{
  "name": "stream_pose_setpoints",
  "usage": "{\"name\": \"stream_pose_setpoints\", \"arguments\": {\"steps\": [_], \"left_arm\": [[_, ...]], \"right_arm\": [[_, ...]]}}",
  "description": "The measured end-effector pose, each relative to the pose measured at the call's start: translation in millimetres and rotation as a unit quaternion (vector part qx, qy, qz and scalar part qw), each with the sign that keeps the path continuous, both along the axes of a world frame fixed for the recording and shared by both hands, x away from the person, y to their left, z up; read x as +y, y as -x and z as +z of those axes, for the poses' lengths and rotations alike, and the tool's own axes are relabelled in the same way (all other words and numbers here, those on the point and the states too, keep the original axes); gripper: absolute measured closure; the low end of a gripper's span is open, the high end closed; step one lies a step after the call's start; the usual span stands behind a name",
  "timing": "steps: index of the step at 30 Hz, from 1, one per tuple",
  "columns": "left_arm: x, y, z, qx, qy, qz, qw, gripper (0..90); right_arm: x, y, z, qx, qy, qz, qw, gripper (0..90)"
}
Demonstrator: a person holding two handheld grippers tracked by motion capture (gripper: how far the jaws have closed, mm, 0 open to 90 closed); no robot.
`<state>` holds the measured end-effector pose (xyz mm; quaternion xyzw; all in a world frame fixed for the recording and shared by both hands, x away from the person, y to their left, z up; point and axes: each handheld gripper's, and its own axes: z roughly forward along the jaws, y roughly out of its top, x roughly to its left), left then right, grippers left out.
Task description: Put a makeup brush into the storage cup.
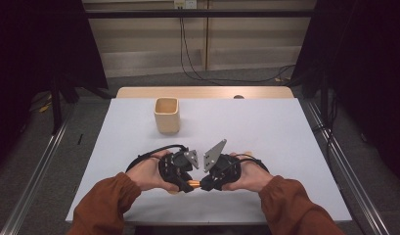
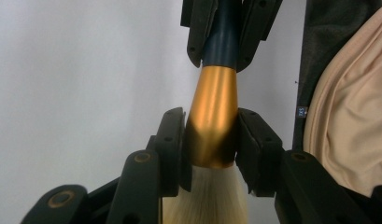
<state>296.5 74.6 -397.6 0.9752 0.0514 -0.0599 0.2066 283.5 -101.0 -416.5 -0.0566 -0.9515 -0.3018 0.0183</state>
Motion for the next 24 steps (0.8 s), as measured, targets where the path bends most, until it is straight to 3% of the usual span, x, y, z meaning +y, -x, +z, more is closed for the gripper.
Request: {"name": "stream_pose_setpoints", "arguments": {"steps": [10,12,24], "left_arm": [[4.7,-3.2,-4.3,0.009,0.016,0.007,0.9998,60.3],[5.5,-2.9,-5.4,0.009,0.02,0.009,0.9997,56.9],[14.8,-4.0,-3.6,-0.001,0.054,0.038,0.9978,39.5]], "right_arm": [[-1.5,0.0,-0.5,0.005,-0.003,-0.007,1.0,75.4],[-1.5,0.3,-0.4,0.014,-0.001,-0.004,0.9999,75.4],[-7.6,-2.3,0.4,0.012,0.001,-0.01,0.9999,75.4]]}}
